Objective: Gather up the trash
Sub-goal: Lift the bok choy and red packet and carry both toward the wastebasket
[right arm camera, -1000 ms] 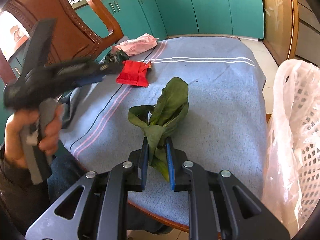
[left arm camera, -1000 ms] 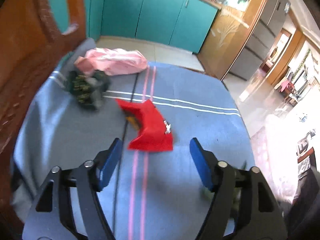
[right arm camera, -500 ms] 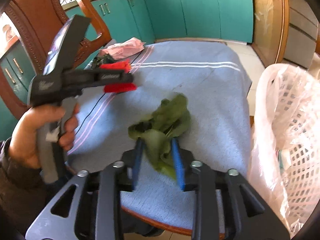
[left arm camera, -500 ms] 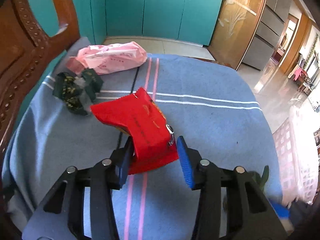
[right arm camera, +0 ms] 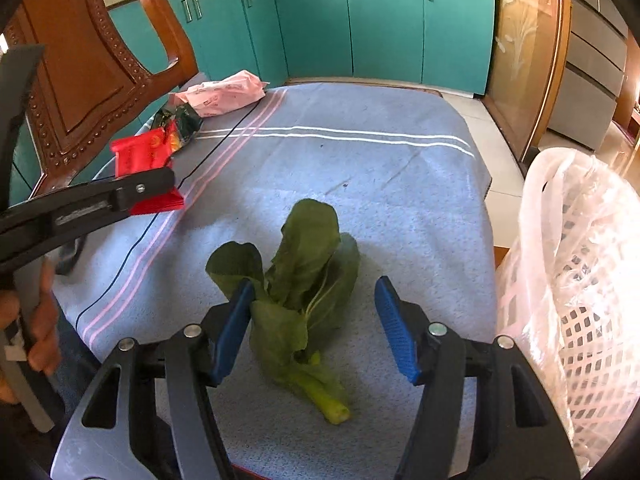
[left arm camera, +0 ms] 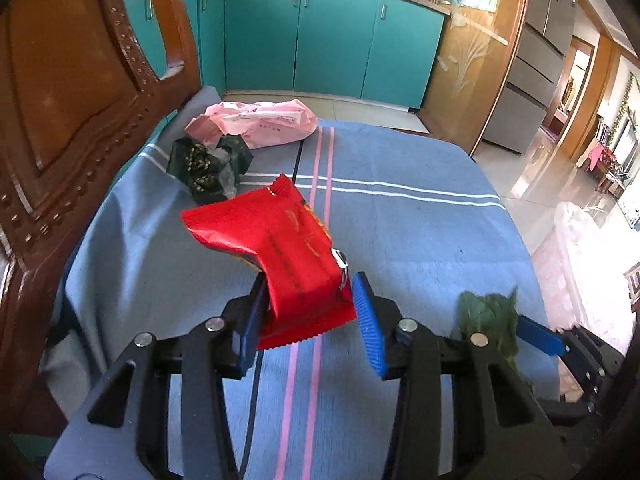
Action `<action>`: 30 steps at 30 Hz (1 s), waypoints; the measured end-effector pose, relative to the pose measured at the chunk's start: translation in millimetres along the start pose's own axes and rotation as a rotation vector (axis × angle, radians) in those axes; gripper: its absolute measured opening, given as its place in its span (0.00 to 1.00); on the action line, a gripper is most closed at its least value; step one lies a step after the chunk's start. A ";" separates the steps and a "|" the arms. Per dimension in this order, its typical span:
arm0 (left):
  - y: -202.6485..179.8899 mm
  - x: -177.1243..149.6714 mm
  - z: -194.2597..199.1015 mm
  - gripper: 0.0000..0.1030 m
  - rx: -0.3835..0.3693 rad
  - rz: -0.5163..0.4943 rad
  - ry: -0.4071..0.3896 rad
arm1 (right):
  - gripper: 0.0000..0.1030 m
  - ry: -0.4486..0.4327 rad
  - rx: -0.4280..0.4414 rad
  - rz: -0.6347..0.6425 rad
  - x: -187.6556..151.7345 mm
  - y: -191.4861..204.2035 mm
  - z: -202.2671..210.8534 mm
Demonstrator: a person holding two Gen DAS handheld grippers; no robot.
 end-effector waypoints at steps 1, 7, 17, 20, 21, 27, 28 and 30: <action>0.7 -4.7 3.6 0.43 -0.004 0.002 0.001 | 0.60 -0.001 0.004 0.000 -0.5 0.7 0.4; 5.7 -27.6 16.9 0.43 -0.033 0.038 0.023 | 0.45 0.012 0.039 0.031 -1.9 12.2 -2.3; 20.5 -41.6 45.5 0.43 -0.006 0.062 -0.016 | 0.16 -0.044 0.072 0.046 4.0 29.0 15.8; 21.6 -43.4 52.9 0.43 -0.011 0.066 -0.027 | 0.16 -0.069 0.070 0.043 6.3 27.8 26.4; 21.2 -43.7 55.0 0.43 -0.014 0.066 -0.030 | 0.16 -0.076 0.071 0.040 7.0 27.2 29.8; 13.6 -43.8 76.4 0.43 -0.045 0.061 -0.064 | 0.16 -0.134 0.107 -0.003 15.4 15.2 57.2; 10.0 -43.1 80.4 0.43 -0.054 0.055 -0.070 | 0.16 -0.147 0.119 -0.021 17.5 10.7 64.1; 3.6 -41.8 85.6 0.43 -0.062 0.043 -0.080 | 0.16 -0.168 0.128 -0.043 19.0 4.3 74.4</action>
Point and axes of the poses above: each gripper's, at about its wrist camera, not at the fingertips, and z roughly against the way its jaws point, y to its left, x to its top, the point moved 7 cm from there along -z, roughly the way its jaws point, and after that the axes turned 6 degrees about y, right-handed, at the moved point
